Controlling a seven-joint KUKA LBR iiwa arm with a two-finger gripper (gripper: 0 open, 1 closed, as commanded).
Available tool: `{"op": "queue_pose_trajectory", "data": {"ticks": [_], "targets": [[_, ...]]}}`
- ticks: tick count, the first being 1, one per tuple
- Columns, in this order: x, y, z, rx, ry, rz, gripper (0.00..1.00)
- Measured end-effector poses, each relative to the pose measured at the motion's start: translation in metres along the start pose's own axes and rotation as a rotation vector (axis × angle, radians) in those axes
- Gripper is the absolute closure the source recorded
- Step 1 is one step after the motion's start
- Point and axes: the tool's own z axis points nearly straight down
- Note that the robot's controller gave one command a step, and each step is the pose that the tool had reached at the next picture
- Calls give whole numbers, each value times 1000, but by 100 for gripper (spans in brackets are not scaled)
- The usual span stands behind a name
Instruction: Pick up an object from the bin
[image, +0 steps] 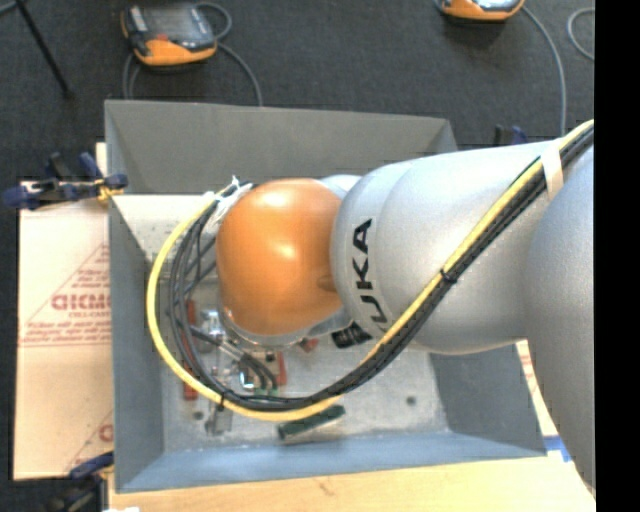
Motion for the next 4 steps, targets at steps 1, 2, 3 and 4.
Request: {"op": "queue_pose_trajectory", "data": {"ticks": [1, 2, 3, 4], "targets": [[-2, -1, -4, -2, -8, 5, 0], [-16, -8, 54, -5, -14, 40, 0], [-22, -16, 122, -4, -11, 114, 0], [-17, -34, 135, -3, -9, 215, 100]]}}
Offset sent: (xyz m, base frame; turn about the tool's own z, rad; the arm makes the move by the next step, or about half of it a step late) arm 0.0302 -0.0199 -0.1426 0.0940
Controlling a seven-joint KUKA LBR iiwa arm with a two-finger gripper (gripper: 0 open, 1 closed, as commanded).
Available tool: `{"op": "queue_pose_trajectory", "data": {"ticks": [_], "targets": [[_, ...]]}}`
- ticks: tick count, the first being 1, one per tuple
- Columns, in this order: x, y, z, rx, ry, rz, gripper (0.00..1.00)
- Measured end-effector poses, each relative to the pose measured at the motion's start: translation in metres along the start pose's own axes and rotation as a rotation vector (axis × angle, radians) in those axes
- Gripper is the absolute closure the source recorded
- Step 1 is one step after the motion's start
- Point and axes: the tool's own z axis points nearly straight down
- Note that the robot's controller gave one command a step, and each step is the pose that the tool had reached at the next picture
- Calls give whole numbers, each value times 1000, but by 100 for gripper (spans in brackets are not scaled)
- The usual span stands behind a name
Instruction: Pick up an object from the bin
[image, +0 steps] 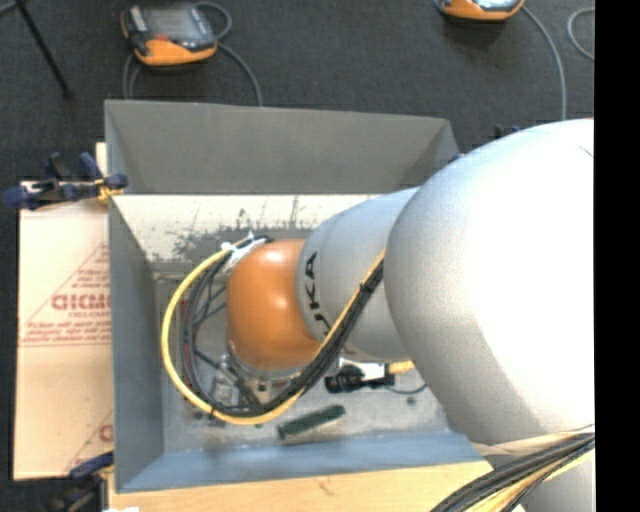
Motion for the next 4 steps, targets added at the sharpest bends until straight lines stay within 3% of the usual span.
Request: {"op": "queue_pose_trajectory", "data": {"ticks": [1, 2, 3, 4], "targets": [[0, 0, 1, 0, 1, 2, 100], [4, -11, -61, 5, 7, 5, 100], [-46, 2, -191, -3, -7, 122, 0], [-44, 1, -188, 1, -1, 122, 0]]}}
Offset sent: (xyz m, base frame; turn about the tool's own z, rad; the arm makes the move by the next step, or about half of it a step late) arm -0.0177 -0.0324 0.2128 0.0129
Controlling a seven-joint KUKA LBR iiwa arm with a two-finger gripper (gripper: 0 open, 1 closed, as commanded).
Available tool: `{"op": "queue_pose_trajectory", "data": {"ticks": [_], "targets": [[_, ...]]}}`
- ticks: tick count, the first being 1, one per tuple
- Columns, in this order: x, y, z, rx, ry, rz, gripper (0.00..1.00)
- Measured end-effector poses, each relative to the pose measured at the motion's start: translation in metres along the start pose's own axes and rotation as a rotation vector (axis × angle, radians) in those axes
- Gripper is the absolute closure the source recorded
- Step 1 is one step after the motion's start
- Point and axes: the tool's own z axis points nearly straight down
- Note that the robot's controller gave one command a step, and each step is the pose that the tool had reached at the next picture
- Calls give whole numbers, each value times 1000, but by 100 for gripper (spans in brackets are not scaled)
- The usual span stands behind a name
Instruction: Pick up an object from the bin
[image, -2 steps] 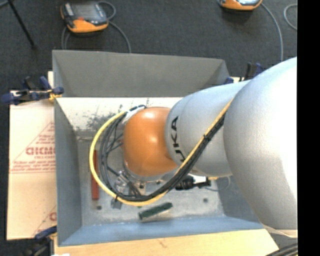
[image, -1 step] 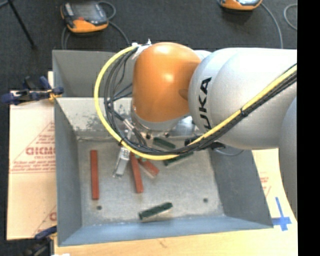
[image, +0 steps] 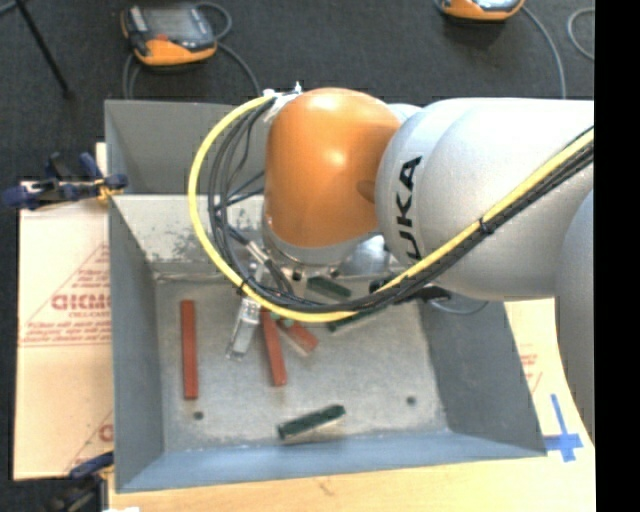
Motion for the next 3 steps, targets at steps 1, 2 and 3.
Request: {"op": "queue_pose_trajectory", "data": {"ticks": [1, 2, 3], "targets": [[-34, -22, 54, -4, -5, 35, 0], [-46, -39, 116, -1, -4, 19, 0], [-44, -82, 140, 2, 4, -146, 0]]}}
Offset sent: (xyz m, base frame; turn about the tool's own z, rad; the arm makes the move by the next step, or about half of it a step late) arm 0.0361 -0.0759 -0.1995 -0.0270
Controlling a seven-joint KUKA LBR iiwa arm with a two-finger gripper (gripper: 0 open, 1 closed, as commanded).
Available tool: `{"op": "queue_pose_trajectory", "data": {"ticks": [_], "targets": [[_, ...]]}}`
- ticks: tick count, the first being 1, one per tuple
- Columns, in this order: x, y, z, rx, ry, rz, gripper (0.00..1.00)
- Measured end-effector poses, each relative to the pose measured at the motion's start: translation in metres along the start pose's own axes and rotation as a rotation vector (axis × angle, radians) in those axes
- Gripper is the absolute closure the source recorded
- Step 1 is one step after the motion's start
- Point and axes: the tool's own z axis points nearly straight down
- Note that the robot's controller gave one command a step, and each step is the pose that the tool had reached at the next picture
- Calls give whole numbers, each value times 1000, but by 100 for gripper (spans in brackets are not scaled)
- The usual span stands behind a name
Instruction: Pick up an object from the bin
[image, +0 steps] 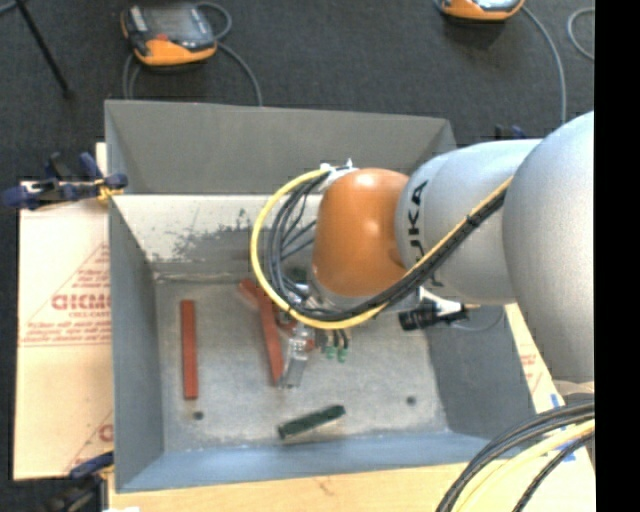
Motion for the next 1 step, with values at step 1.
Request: {"op": "queue_pose_trajectory", "data": {"ticks": [1], "targets": [[-40, 3, 40, 0, -10, -209, 0]]}}
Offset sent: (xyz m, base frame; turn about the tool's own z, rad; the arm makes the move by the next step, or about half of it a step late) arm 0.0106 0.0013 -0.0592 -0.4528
